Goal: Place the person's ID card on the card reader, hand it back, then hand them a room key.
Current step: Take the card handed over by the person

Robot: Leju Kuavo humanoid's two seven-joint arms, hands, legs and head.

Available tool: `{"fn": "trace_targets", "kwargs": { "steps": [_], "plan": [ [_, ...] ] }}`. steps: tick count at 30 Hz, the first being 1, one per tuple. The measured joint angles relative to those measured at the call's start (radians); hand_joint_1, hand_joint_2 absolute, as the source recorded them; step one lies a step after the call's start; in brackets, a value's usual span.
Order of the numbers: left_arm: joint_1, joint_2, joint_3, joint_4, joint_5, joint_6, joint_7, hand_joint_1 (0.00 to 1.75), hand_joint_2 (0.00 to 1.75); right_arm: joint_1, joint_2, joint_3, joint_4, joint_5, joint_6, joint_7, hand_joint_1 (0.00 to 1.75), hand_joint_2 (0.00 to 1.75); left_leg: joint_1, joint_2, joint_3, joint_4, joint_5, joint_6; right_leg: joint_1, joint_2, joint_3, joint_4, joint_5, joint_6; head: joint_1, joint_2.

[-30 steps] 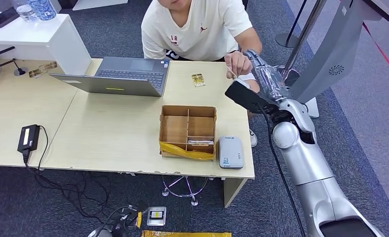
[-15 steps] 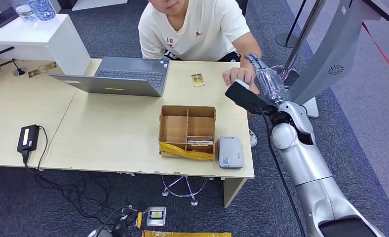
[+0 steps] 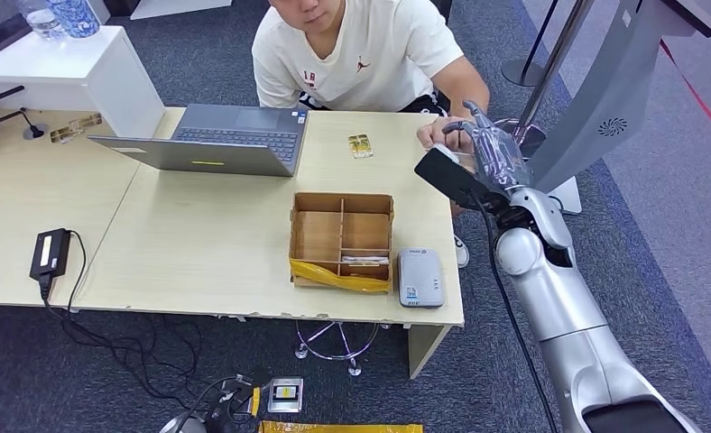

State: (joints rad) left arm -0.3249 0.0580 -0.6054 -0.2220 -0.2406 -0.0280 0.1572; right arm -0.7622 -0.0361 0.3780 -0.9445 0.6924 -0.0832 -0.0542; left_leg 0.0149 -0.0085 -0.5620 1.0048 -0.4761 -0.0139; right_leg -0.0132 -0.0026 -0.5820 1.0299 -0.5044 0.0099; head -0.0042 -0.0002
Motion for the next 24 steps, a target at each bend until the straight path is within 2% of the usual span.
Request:
{"fn": "trace_targets", "kwargs": {
  "steps": [7, 24],
  "plan": [
    [-0.002, 0.0, 0.0, 0.0, 0.0, -0.002, 0.0, 0.0, 1.75, 0.005, -0.001, 0.0, 0.0, 0.001, 0.0, 0.002, 1.74, 1.75, 0.0, 0.0, 0.0, 0.0, 0.0, 0.0, 0.0, 0.001, 0.0, 0.0, 0.0, 0.0, 0.0, 0.0],
    [-0.002, 0.0, 0.0, 0.0, 0.007, 0.008, 0.001, 0.0, 1.75, 0.046, -0.001, 0.0, 0.003, -0.006, -0.004, 0.003, 1.75, 1.75, 0.0, 0.001, 0.0, 0.0, 0.0, 0.0, 0.0, 0.001, 0.0, 0.0, 0.0, 0.0, 0.0, 0.0]
  ]
}}
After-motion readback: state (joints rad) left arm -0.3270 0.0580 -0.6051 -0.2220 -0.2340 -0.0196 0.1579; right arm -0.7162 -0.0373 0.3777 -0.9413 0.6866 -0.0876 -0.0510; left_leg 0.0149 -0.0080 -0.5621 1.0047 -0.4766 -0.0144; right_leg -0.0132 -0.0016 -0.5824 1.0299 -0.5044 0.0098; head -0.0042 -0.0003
